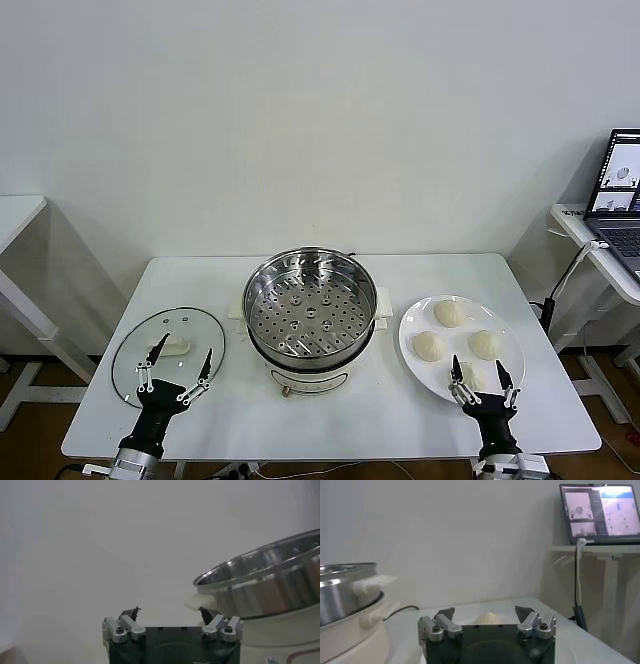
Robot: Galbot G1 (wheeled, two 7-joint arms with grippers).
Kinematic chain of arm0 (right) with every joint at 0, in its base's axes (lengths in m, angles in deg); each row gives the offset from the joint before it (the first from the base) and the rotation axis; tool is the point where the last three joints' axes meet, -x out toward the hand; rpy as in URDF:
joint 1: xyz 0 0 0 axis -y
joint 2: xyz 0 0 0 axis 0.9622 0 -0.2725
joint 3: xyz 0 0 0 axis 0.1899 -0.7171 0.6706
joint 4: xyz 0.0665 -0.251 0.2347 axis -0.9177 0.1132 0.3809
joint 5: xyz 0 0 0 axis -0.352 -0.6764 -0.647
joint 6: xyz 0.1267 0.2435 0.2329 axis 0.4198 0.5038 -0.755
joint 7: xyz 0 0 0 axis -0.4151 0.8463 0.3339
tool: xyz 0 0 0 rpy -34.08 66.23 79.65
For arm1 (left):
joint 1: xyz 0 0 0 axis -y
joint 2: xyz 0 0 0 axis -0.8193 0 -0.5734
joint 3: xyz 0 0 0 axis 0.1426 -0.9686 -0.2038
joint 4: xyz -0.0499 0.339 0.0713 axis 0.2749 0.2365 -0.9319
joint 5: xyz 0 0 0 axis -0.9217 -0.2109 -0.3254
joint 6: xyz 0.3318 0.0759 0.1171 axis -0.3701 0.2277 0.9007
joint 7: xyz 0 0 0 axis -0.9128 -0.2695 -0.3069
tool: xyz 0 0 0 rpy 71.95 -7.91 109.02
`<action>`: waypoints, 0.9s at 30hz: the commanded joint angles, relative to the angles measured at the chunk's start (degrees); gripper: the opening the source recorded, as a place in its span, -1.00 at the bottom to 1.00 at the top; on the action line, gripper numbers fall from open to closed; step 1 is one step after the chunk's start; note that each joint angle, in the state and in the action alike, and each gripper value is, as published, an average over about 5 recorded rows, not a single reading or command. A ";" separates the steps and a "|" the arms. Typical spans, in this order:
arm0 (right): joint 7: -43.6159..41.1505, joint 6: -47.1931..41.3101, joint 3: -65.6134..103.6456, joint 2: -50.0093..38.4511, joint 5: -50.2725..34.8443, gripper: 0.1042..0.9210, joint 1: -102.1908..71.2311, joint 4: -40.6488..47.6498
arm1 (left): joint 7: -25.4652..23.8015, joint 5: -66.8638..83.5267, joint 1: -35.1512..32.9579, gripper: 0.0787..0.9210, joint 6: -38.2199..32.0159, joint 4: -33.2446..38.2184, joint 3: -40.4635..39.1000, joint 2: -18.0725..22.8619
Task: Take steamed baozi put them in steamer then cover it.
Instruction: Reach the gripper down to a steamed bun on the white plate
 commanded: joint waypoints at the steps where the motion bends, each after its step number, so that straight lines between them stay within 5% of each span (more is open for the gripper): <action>1: 0.71 -3.97 0.91 -3.45 -1.77 0.76 5.90 -0.34 | 0.00 -0.14 -0.04 0.77 -0.10 0.48 -0.08 0.02; 16: -1.74 -7.77 -17.94 -18.23 -18.28 0.76 45.70 27.60 | 0.36 -0.81 0.27 0.77 0.34 0.57 -0.19 0.76; 20: -10.92 -9.19 -26.10 -21.65 -18.73 0.76 53.88 35.72 | 0.42 -1.00 0.23 0.77 0.41 0.72 -0.38 1.32; 27: -39.66 -10.72 -42.28 -27.48 -13.78 0.76 67.23 45.01 | 0.51 -1.16 0.20 0.77 0.38 0.68 -0.63 1.60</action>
